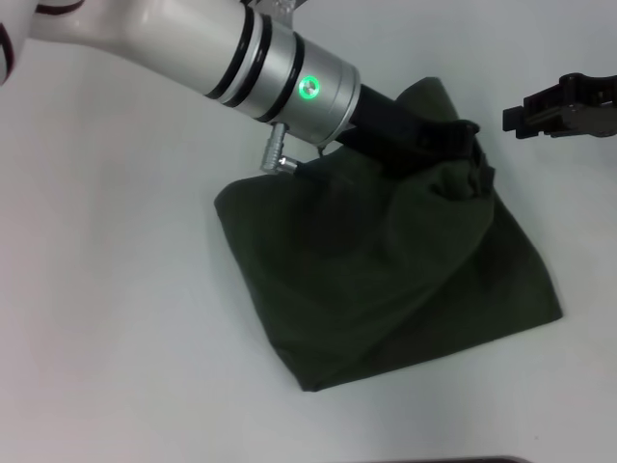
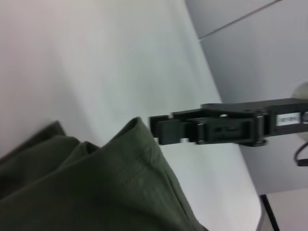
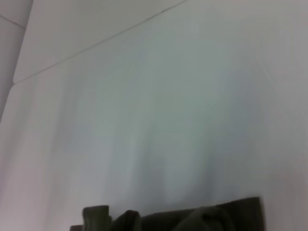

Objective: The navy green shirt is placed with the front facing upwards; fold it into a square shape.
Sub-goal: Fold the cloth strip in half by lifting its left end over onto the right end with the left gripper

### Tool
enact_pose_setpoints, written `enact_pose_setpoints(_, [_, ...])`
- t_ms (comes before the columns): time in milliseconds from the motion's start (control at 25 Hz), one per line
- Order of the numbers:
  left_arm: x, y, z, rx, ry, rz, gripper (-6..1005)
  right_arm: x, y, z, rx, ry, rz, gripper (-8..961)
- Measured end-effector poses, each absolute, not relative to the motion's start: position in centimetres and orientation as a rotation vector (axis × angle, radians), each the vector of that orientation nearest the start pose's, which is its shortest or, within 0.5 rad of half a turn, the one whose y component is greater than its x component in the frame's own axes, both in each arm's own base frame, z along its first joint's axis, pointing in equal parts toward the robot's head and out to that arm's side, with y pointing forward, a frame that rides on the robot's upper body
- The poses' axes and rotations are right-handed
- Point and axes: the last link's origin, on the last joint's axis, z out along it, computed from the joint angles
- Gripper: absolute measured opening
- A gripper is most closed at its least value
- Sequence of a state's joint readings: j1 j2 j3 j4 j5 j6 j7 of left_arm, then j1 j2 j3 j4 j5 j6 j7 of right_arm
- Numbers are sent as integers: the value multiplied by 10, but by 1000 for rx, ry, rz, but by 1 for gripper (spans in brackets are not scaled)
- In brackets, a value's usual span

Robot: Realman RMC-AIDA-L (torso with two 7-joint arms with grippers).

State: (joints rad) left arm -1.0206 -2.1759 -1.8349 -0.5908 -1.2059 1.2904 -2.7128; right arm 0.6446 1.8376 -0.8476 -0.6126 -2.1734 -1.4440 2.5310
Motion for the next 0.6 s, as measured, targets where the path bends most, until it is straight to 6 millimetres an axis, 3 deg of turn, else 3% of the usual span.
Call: enact_pose_setpoints(600, [-76,367,-129,-2729,-1799,-187,17,291,380,61,-2170,1901,267,295])
